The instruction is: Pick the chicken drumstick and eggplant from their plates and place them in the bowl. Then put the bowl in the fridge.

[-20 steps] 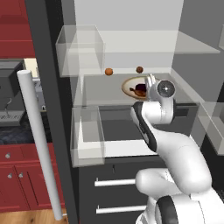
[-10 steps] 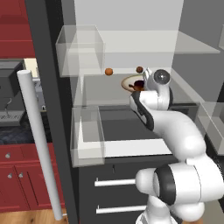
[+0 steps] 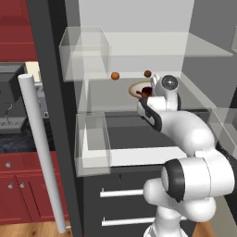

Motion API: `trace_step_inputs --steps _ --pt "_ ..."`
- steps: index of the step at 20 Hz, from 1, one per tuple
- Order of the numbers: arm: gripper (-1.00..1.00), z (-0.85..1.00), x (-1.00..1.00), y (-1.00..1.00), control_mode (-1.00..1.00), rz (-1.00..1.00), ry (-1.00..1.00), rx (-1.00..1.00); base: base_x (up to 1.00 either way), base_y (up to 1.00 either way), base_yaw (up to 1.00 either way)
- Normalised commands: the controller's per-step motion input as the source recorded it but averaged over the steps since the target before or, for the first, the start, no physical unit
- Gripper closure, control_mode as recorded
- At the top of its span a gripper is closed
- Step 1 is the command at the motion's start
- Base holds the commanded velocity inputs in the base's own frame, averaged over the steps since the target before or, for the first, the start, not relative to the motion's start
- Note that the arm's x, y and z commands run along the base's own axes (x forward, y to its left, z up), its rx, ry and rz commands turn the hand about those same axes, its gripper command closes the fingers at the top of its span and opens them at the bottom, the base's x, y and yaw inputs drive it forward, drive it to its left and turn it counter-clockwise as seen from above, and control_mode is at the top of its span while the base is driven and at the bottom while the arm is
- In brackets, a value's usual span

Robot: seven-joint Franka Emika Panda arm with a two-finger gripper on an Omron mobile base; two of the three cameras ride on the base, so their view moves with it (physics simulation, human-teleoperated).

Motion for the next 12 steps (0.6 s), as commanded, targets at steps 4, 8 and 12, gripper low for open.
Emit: trace_step_inputs --steps 4,8,12 --pt "1.0 -0.18 0.27 -0.06 -1.0 0.02 0.0 0.01 0.0 0.0 0.0" --pt "1.0 -0.04 0.38 -0.01 -1.0 0.02 0.07 0.09 0.0 0.0 0.0" --pt "1.0 -0.07 0.42 0.0 -1.0 0.02 0.16 0.1 0.0 0.0 0.0"
